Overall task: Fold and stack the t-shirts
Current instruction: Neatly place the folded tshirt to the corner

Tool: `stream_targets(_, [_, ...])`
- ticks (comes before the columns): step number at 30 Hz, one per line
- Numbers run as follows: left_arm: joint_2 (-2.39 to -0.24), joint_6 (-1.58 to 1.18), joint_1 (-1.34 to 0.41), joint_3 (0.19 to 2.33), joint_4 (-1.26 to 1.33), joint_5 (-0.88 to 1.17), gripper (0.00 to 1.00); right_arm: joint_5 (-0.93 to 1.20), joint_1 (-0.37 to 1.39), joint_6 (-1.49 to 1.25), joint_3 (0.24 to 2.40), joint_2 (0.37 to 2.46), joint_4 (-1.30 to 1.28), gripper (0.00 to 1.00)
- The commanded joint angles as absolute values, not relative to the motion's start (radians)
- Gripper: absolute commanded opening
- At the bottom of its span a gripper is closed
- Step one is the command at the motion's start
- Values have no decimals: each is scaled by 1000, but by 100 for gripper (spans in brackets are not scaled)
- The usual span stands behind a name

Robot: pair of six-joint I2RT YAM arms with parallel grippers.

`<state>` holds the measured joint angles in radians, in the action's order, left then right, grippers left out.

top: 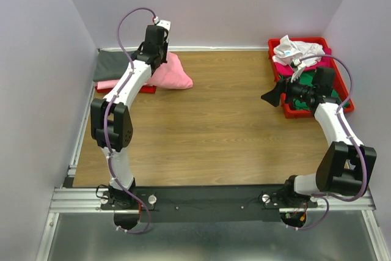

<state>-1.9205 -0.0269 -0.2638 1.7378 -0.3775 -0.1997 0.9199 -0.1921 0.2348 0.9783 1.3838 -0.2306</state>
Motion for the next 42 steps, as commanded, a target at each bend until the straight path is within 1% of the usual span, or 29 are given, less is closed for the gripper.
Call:
stream_targets(1, [-1948,66,-267,1831,-426,-337,0,957,-202,221,966,1388,-218,100])
stream_targets(4, [-1971,121,-265,1899,-451,-370,0,962,-202,218,966,1391,-219,100])
stream_targets(10, [-1996,182,-265,1957,-477,-436,0,972,-202,212,966,1393,-218,100])
stream_targets(21, [-2006,268,-262,2068,-520,-460,0,991,-202,206,966,1394,-218,100])
stream_targets(28, [-1977,298,-259,2083,-520,-508,0,992,-202,206,966,1393,-219,100])
stream_targets(42, [-1898,299,-247,2086,-525,-502,0,991,-202,206,965,1393,-219,100])
